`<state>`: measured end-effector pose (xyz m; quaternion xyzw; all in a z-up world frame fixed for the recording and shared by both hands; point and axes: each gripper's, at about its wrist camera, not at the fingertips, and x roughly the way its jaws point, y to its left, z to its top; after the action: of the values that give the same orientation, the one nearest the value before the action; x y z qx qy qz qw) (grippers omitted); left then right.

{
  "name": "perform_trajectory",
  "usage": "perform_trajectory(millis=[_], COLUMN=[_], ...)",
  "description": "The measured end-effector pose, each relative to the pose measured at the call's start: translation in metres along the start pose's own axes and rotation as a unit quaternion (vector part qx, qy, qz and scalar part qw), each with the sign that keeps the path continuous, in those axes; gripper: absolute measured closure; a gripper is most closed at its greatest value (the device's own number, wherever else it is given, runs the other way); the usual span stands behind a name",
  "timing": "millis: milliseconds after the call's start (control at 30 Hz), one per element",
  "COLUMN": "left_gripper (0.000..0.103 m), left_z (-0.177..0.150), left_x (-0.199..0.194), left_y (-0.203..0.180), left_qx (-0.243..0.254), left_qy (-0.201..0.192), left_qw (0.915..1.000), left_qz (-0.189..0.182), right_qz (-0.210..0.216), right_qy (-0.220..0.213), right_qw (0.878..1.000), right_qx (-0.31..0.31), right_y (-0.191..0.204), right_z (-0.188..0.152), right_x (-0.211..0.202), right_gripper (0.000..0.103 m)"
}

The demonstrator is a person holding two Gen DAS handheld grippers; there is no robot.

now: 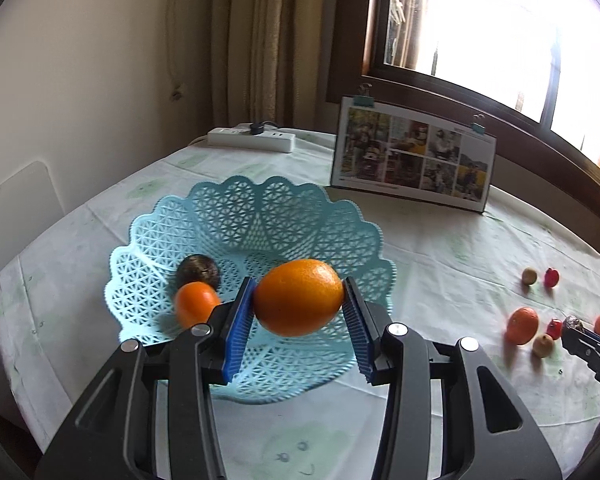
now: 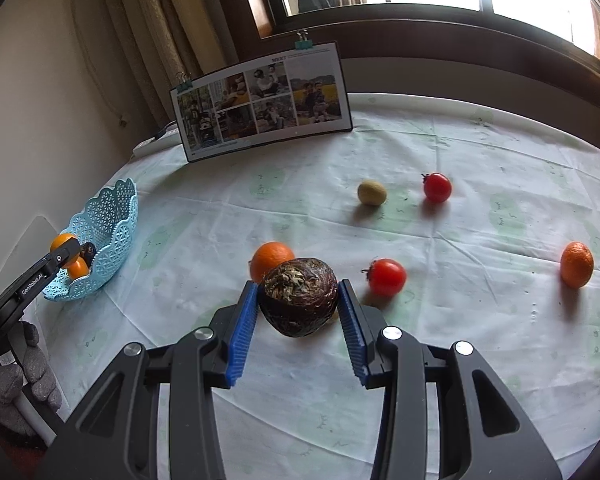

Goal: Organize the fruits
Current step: 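Carry the orange into the basket and open left gripper while right gripper carries the passion fruit, then lower the passion fruit into the basket and open the right gripper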

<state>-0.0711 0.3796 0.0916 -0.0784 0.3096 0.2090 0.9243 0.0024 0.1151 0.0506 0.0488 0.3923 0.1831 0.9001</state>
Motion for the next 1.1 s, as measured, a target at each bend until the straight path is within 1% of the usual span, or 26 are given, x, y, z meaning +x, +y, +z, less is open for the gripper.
perform_trajectory(millis=[33, 67, 100, 133, 167, 267, 400, 567, 667, 733, 900, 967, 1100], left_gripper=[0.057, 0.05, 0.043, 0.027, 0.021, 0.021, 0.018, 0.016, 0.011, 0.01, 0.01, 0.006, 0.006], left_z=[0.0, -0.001, -0.001, -0.001, -0.001, 0.001, 0.002, -0.001, -0.004, -0.005, -0.005, -0.005, -0.006], left_x=[0.001, 0.002, 0.002, 0.002, -0.001, -0.004, -0.006, -0.009, -0.01, -0.011, -0.014, -0.015, -0.015], left_y=[0.003, 0.007, 0.01, 0.013, 0.017, 0.022, 0.031, 0.045, 0.054, 0.059, 0.068, 0.073, 0.08], left_qx=[-0.002, -0.007, -0.011, -0.015, -0.021, -0.02, -0.022, -0.026, -0.027, -0.024, -0.021, -0.023, -0.029], left_qy=[0.001, 0.004, 0.004, 0.003, -0.003, -0.017, -0.023, -0.028, -0.029, -0.03, -0.035, -0.037, -0.036], left_qw=[1.0, 1.0, 0.9999, 0.9999, 0.9998, 0.9995, 0.999, 0.998, 0.9973, 0.9964, 0.9952, 0.9945, 0.9936], left_qz=[0.002, 0.004, 0.004, 0.005, 0.007, 0.02, 0.031, 0.05, 0.061, 0.075, 0.09, 0.096, 0.103], right_qz=[0.002, 0.004, 0.006, 0.008, 0.01, 0.018, 0.031, 0.061, 0.082, 0.096, 0.124, 0.135, 0.146], right_qy=[0.001, 0.002, 0.002, 0.002, 0.003, 0.003, 0.002, 0.002, 0.001, 0.001, 0.007, 0.009, 0.016], right_qw=[1.0, 1.0, 1.0, 1.0, 1.0, 1.0, 0.999, 0.997, 0.994, 0.992, 0.987, 0.985, 0.981], right_qx=[-0.003, -0.005, -0.007, -0.01, -0.012, -0.021, -0.036, -0.056, -0.073, -0.083, -0.103, -0.112, -0.125], right_y=[0.004, 0.007, 0.009, 0.013, 0.017, 0.029, 0.049, 0.082, 0.107, 0.123, 0.158, 0.173, 0.195], right_z=[0.001, 0.001, 0.002, 0.002, 0.003, 0.006, 0.011, 0.02, 0.026, 0.028, 0.032, 0.033, 0.034], right_x=[0.001, 0.002, 0.002, 0.003, 0.004, 0.006, 0.009, 0.015, 0.022, 0.026, 0.039, 0.045, 0.056], right_gripper=[0.062, 0.062, 0.062, 0.062, 0.062, 0.062, 0.062, 0.062, 0.062, 0.062, 0.062, 0.062, 0.062])
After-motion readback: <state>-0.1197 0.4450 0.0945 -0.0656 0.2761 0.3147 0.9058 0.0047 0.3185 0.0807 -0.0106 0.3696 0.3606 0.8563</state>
